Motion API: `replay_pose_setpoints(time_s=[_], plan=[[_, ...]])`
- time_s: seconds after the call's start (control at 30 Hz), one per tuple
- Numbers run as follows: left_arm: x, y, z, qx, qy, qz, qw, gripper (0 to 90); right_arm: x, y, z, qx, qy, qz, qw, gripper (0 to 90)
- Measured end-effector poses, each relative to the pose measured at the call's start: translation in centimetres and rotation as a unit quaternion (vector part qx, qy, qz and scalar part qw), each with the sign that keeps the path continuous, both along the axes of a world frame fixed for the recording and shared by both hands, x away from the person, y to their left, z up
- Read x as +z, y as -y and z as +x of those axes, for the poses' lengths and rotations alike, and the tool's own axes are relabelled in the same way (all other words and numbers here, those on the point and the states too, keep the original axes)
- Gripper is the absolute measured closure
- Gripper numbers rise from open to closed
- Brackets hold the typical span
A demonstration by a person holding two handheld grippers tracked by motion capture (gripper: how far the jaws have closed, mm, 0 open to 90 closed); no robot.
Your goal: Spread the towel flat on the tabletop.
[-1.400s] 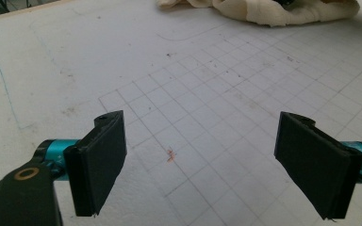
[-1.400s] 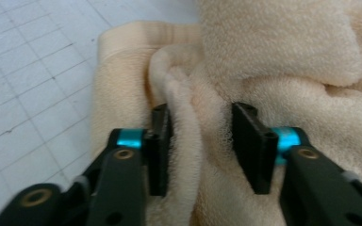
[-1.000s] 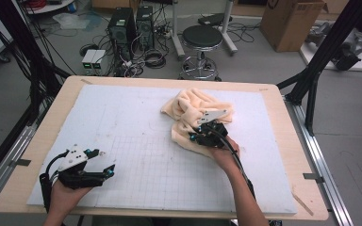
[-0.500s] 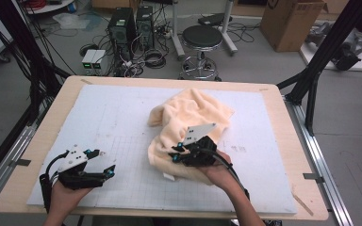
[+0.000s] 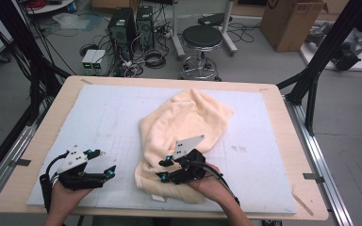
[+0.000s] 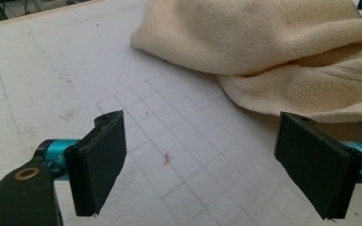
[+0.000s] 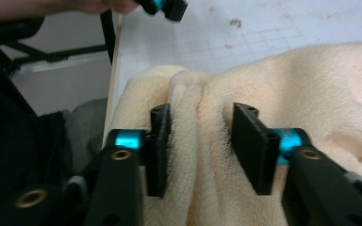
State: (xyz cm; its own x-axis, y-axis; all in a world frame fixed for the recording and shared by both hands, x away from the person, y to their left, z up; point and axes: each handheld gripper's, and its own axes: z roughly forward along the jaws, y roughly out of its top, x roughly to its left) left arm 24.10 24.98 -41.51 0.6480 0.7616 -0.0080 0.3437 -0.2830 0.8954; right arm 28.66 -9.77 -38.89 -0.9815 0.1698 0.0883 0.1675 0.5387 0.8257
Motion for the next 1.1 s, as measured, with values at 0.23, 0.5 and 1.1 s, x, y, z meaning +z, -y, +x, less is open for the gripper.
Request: replay_pose_setpoints(time_s=[0.23, 0.5, 1.1], plan=[[0.0, 1.2, -0.1, -0.028, 0.0, 0.006, 0.9996, 18.9, 1.2, 2.8, -0.3, -0.034, 0.005, 0.037, 0.9987, 44.3], [-0.2, 3.7, 0.3, -0.08, -0.011, 0.022, 0.9965, 30.4, 0.1, 5.6, -1.4, -0.071, 0.006, 0.024, 0.9972, 44.9], [-2.5, 8.6, 4.0, -0.155, -0.078, 0.102, 0.9796, 64.1, -5.2, 5.0, -2.1, -0.061, 0.003, -0.069, 0.9957, 62.2]])
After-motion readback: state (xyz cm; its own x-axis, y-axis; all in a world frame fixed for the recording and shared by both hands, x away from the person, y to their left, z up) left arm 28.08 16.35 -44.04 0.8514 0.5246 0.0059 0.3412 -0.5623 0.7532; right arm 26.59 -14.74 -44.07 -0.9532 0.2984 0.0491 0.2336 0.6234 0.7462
